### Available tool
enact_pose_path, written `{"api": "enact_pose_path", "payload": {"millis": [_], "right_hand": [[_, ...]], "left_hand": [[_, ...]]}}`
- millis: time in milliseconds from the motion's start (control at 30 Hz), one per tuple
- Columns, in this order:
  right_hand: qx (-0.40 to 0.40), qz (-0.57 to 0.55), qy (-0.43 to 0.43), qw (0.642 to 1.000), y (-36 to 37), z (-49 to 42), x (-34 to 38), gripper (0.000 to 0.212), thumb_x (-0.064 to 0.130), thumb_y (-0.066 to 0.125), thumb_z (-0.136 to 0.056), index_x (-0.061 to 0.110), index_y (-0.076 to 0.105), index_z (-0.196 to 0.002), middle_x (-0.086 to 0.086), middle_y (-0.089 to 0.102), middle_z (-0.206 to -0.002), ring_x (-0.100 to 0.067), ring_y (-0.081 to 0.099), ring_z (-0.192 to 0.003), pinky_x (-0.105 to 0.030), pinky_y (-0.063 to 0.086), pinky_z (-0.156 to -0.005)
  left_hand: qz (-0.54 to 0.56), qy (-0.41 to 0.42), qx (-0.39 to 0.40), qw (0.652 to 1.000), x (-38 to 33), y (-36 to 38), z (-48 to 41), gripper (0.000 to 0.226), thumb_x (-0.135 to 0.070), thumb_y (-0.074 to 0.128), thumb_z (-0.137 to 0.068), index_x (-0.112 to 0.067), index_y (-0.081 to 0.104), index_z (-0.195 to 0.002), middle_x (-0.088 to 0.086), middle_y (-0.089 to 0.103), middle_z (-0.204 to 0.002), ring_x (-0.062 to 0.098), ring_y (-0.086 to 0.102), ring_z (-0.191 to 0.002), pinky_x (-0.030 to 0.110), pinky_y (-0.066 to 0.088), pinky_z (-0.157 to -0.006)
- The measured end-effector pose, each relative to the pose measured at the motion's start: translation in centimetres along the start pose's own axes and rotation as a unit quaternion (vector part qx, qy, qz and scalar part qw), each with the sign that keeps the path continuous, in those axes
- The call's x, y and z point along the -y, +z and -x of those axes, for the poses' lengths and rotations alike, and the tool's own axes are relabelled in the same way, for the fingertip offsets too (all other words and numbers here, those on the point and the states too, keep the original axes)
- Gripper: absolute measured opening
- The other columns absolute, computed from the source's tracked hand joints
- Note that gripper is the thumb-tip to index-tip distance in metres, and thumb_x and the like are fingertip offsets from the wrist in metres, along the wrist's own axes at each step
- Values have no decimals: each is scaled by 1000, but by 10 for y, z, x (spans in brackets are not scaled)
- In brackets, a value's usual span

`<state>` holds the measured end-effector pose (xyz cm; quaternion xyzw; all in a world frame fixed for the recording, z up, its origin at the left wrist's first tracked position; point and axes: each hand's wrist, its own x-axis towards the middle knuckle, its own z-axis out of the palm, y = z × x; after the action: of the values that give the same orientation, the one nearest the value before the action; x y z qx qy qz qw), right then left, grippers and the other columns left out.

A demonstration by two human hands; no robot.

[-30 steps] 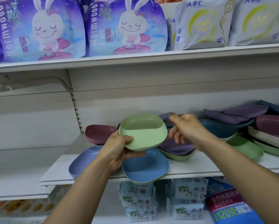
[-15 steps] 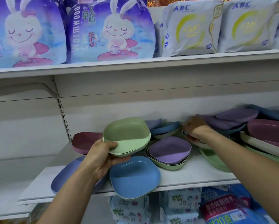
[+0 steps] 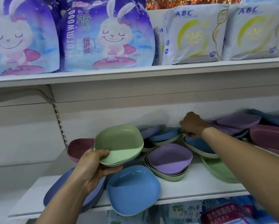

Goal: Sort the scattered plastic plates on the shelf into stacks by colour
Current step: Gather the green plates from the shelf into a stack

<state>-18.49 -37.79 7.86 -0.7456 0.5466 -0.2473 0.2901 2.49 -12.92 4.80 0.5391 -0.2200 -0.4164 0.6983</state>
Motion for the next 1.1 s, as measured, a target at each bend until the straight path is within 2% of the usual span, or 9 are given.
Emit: {"api": "enact_pose_path", "payload": {"millis": [167, 267, 333, 433, 533, 600, 733, 933, 1100], "right_hand": [[19, 40, -13, 999, -26, 20, -1, 19, 7, 54, -87, -1, 56, -70, -15, 57, -56, -24, 54, -42, -22, 43, -41], [19, 54, 2, 998, -39, 32, -17, 24, 15, 58, -90, -6, 67, -82, -21, 69, -71, -27, 59, -49, -25, 44, -43], [12, 60, 8, 998, -49, 38, -30, 28, 18, 57, -92, -6, 68, -83, -22, 70, -73, -27, 58, -52, -25, 43, -42], [0, 39, 9, 999, -55, 40, -46, 31, 21, 55, -95, -5, 67, -83, -21, 67, -71, -25, 54, -50, -25, 42, -42], [-20, 25, 10, 999, -44, 27, -52, 35, 23, 52, -97, -7, 67, -86, -24, 70, -78, -27, 58, -55, -31, 46, -49], [-25, 8, -3, 1000, -32, 16, -48, 33, 24, 50, -96, -2, 65, -80, -20, 68, -72, -27, 58, -57, -32, 46, -53], [-13, -14, -38, 999, -13, -10, -30, 30, 27, 53, -90, 6, 51, -69, -15, 58, -70, -25, 53, -57, -30, 44, -55], [67, 0, 32, 997, 9, -44, -9, 28, 28, 56, -91, 2, 55, -101, -15, 59, -92, -28, 59, -83, -31, 46, -65], [134, 91, 58, 985, 14, -52, 1, 16, 15, 59, -89, 0, 56, -92, -12, 52, -68, -21, 46, -57, -29, 36, -50]], "left_hand": [[-26, -18, 26, 999, 3, 21, 0, 23, 1, 43, -98, 2, 51, -119, 23, 63, -108, 35, 66, -83, 36, 57, -44], [-42, -20, 57, 997, 6, 41, 2, 18, 0, 42, -98, 0, 57, -108, 20, 66, -99, 33, 67, -80, 34, 56, -43], [-48, -22, 73, 996, 7, 51, 3, 16, -2, 42, -99, -1, 57, -103, 19, 66, -97, 32, 67, -79, 33, 56, -43], [-47, -17, 82, 995, 10, 57, 1, 15, -3, 42, -99, 0, 56, -103, 21, 65, -101, 33, 67, -81, 32, 56, -43], [-29, -17, 69, 997, 13, 51, -1, 20, -3, 42, -99, 0, 55, -113, 23, 65, -107, 37, 66, -87, 34, 57, -45], [-26, -22, 61, 998, 13, 47, -1, 23, -4, 42, -99, 1, 54, -117, 24, 65, -110, 39, 67, -90, 36, 58, -47], [-25, -22, 34, 999, 11, 41, 0, 18, -3, 42, -98, -1, 56, -109, 22, 67, -101, 36, 68, -82, 37, 58, -46], [-25, -18, 2, 1000, 4, 41, 1, 15, -1, 41, -98, 3, 56, -98, 26, 68, -96, 39, 67, -83, 48, 60, -53], [-16, -7, -11, 1000, -3, 41, 4, 14, 0, 41, -98, 2, 55, -97, 23, 66, -91, 36, 66, -74, 41, 57, -42]]}}
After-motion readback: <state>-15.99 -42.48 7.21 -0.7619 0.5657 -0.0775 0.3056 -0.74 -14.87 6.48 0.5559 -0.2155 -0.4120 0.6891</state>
